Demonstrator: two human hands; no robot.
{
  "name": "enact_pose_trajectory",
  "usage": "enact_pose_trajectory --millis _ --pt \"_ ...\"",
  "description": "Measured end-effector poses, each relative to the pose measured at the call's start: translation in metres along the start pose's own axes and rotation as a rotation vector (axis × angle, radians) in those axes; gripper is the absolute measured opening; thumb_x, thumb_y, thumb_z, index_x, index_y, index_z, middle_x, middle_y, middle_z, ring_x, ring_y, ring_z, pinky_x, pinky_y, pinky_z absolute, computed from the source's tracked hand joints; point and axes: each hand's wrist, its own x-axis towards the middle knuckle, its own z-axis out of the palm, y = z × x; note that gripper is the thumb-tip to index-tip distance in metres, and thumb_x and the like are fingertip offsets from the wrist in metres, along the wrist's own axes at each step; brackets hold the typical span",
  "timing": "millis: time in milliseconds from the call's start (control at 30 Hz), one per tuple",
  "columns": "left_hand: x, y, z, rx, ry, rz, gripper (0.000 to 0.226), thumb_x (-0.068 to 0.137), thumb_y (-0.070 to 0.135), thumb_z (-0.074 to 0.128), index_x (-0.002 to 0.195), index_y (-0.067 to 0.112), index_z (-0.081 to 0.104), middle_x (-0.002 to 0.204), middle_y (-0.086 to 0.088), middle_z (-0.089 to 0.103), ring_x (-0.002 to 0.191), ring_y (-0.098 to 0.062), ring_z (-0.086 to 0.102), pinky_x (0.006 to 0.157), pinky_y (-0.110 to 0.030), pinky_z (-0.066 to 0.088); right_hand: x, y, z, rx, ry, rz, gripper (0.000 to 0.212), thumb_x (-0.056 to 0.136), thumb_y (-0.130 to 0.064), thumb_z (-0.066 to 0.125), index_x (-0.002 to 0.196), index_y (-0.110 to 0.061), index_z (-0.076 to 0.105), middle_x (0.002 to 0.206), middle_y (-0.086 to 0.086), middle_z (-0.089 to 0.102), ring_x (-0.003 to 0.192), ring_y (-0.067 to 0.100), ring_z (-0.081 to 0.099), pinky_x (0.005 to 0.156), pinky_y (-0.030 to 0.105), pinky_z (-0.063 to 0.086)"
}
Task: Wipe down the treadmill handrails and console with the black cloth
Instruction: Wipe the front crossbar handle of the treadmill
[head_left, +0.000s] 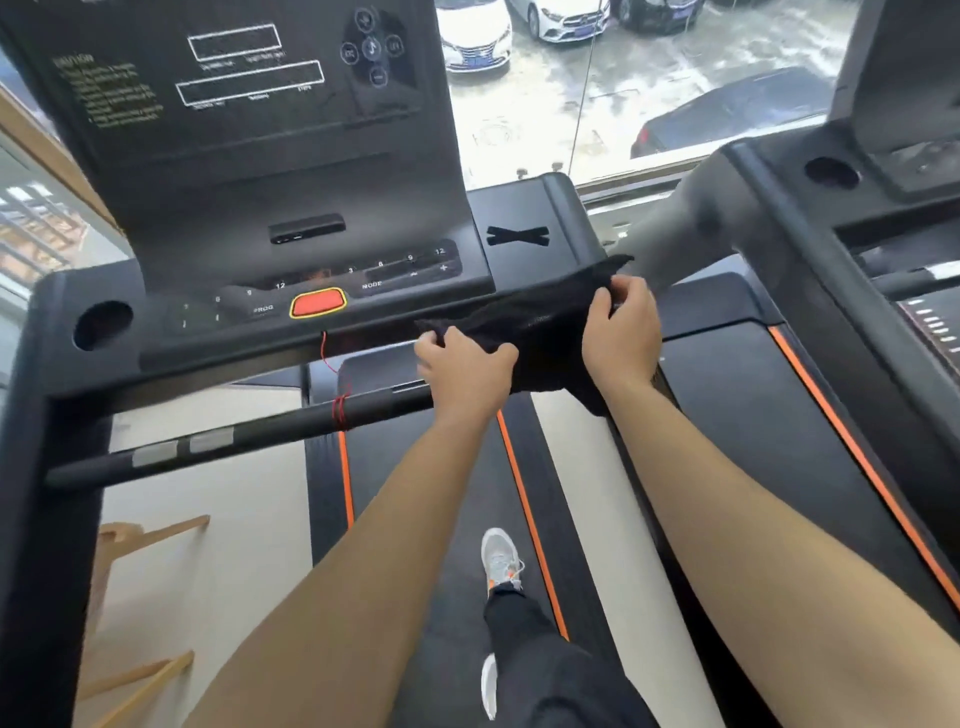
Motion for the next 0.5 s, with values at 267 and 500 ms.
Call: enact_pose_trajectory --millis 267,500 --pt "0.058 -0.044 0.043 0.921 -0.225 0.612 0.064 0.073 0.045 0.072 0.127 0.019 0.048 0.117 -0.001 0.062 0.103 -0.027 0.062 0.08 -0.038 0.044 0.026 0.059 0.033 -0.899 -0.735 -0.73 0.069 0.077 -0.033 0.059 0.142 -0.018 0.047 0.136 0.003 0.056 0.123 0.027 0.054 0.105 0.039 0.04" --pt "0.109 -0.021 0.051 0.948 -0.622 0.389 0.03 0.072 0.043 0.069 0.093 0.024 0.06 0.087 -0.001 0.069 0.075 -0.024 0.064 0.06 -0.031 0.046 0.075 0.018 0.072 -1.197 -1.145 -0.633 0.024 0.079 -0.025 0.07 0.102 -0.022 0.064 0.086 -0.004 0.062 0.086 0.025 0.068 0.069 0.03 0.048"
